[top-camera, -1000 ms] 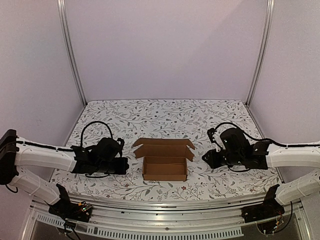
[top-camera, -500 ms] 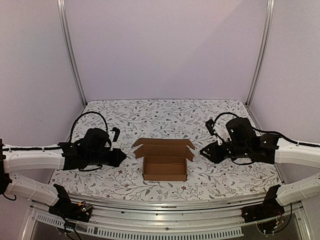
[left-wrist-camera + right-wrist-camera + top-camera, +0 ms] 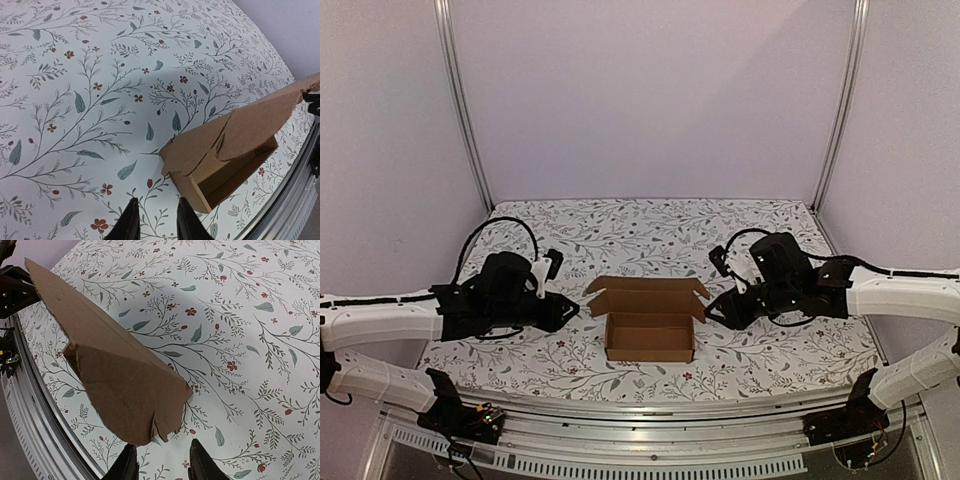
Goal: Fold the paper box
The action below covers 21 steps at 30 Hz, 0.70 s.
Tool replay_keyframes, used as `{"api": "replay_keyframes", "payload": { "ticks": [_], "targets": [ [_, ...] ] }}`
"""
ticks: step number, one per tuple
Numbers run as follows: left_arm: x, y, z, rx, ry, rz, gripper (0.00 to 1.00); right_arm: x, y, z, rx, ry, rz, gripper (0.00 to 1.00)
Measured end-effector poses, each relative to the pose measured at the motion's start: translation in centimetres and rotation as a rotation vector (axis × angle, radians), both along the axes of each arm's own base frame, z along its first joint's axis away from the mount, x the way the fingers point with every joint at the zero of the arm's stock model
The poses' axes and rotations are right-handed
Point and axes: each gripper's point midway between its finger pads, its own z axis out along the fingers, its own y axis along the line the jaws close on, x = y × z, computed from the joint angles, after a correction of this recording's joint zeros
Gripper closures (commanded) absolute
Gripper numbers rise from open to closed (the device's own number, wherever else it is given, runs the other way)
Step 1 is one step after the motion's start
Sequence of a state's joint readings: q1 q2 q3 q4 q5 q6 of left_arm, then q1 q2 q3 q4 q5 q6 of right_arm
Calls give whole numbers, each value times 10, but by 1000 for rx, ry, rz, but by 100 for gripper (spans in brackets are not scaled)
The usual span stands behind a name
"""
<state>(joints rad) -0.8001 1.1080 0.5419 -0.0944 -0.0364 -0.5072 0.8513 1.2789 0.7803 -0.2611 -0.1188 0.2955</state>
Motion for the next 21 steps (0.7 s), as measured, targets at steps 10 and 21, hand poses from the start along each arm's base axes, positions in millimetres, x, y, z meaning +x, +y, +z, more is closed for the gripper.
{"api": "replay_keyframes", "payload": {
  "ticks": [10, 21],
  "targets": [
    [0, -1, 2, 7, -13, -15, 73, 8, 12, -5, -16, -8, 27, 76],
    [7, -8, -1, 26, -27, -34, 71, 9, 13, -9, -23, -9, 38, 97]
  ]
}}
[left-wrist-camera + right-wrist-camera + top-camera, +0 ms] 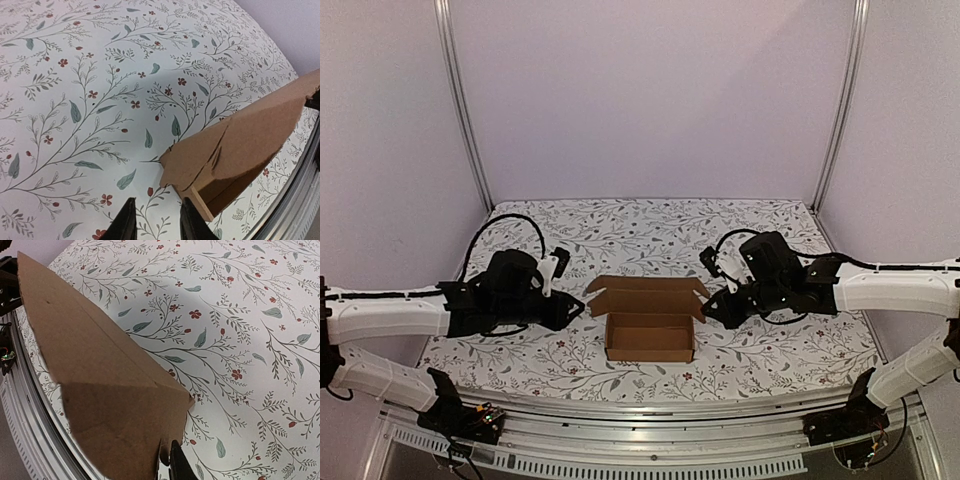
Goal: Fold the paper box
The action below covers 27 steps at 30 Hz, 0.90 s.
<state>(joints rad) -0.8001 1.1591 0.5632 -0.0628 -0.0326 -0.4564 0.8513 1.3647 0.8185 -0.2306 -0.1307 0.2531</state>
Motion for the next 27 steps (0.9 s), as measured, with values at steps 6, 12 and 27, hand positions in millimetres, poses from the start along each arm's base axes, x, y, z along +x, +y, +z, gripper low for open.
{"api": "replay_keyframes", "payload": {
  "ticks": [6, 12, 27],
  "targets": [
    [5, -6, -2, 12, -7, -12, 69, 0, 1, 1, 5, -5, 4, 100],
    [12, -15, 3, -6, -31, -28, 66, 0, 2, 1, 7, -6, 7, 100],
    [33, -30, 2, 35, -88, -52, 63, -4, 5, 3, 19, -3, 41, 100]
  ]
}}
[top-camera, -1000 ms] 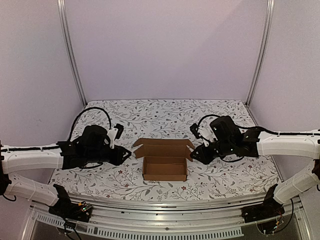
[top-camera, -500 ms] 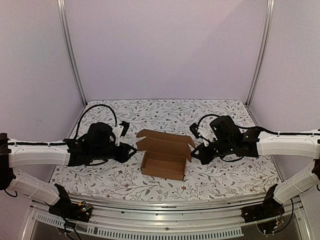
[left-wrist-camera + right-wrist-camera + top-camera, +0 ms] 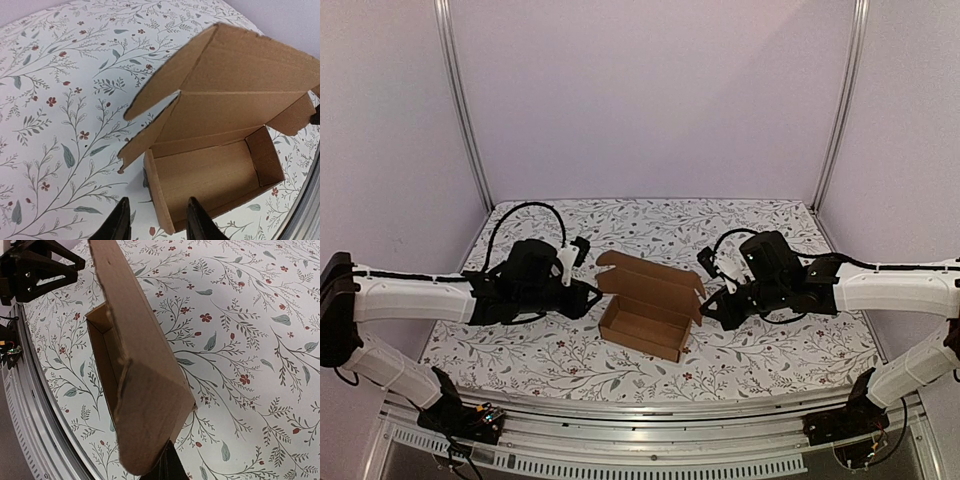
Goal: Fold the paper box
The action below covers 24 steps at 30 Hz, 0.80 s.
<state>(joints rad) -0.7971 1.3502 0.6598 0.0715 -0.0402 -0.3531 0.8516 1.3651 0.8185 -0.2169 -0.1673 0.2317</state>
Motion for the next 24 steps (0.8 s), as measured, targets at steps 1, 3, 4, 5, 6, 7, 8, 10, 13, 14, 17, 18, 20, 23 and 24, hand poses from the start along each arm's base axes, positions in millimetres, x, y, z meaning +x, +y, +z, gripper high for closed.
{"api": "replay_keyframes", "payload": {
  "ticks": [1, 3, 4, 5, 6, 7, 8, 10, 13, 14, 17, 18, 20, 23, 24],
  "targets": [
    [3, 0, 0, 6, -5, 1, 63, 0, 0, 0, 0, -1, 2, 100],
    [9, 0, 0, 14, -16, 7, 63, 0, 0, 0, 0, -2, 5, 100],
    [12, 0, 0, 16, -22, 10, 63, -1, 0, 0, 0, -2, 6, 100],
    [16, 1, 1, 16, -29, 14, 63, -1, 0, 0, 0, -2, 8, 100],
    [20, 2, 1, 17, -35, 19, 63, -1, 0, 0, 0, -3, 9, 100],
    [22, 3, 2, 16, -42, 20, 62, -1, 1, 1, 1, -4, 11, 100],
    [25, 5, 2, 17, -48, 20, 62, -1, 1, 1, 2, -4, 12, 100],
    [28, 5, 3, 18, -62, 15, 61, -2, 1, 2, 4, -4, 16, 100],
    [31, 5, 4, 16, -74, -3, 61, -3, 1, 5, 13, -9, 22, 100],
    [33, 4, 5, 12, -79, -9, 60, -3, 2, 7, 18, -11, 24, 100],
    [34, 2, 7, -5, -89, -36, 60, -5, 2, 12, 29, -19, 31, 100],
    [35, 0, 8, -10, -92, -46, 60, -6, 3, 13, 32, -21, 35, 100],
    [36, -1, 8, -17, -94, -60, 60, -6, 3, 14, 33, -22, 38, 100],
    [40, -5, 6, -26, -93, -80, 60, -7, 3, 14, 30, -27, 45, 100],
    [41, -6, 5, -26, -92, -85, 60, -7, 3, 14, 30, -28, 46, 100]
  ]
}}
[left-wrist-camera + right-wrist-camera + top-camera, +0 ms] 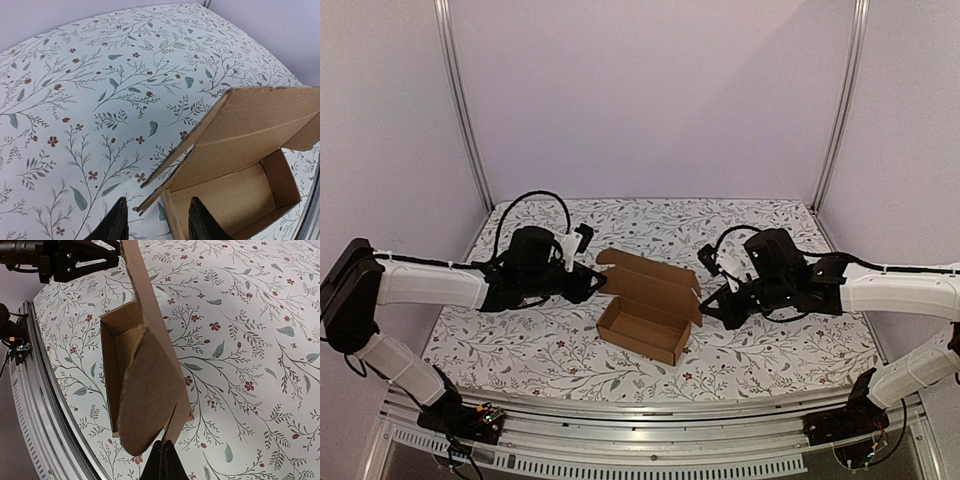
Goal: Fold the paper box
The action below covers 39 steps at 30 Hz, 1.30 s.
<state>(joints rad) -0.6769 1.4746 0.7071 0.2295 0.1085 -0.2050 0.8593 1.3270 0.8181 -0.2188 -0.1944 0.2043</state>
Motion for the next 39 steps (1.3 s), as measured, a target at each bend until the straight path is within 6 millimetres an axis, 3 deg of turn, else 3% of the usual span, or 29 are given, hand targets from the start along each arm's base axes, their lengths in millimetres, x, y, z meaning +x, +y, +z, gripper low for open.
{"api": "replay_keyframes", "payload": {
  "ticks": [11, 21, 35, 39],
  "targets": [
    [9, 4, -8, 5, 7, -7, 62, -2, 0, 2, 1, -6, 7, 100],
    [7, -3, -2, -27, -1, -51, 81, -2, -1, 2, 0, -6, 7, 100],
    [2, -9, -4, -44, 15, -93, 100, -3, 0, 2, 0, -6, 7, 100],
    [1, -10, -4, -48, 19, -99, 100, -2, -1, 2, 0, -6, 7, 100]
  ]
}}
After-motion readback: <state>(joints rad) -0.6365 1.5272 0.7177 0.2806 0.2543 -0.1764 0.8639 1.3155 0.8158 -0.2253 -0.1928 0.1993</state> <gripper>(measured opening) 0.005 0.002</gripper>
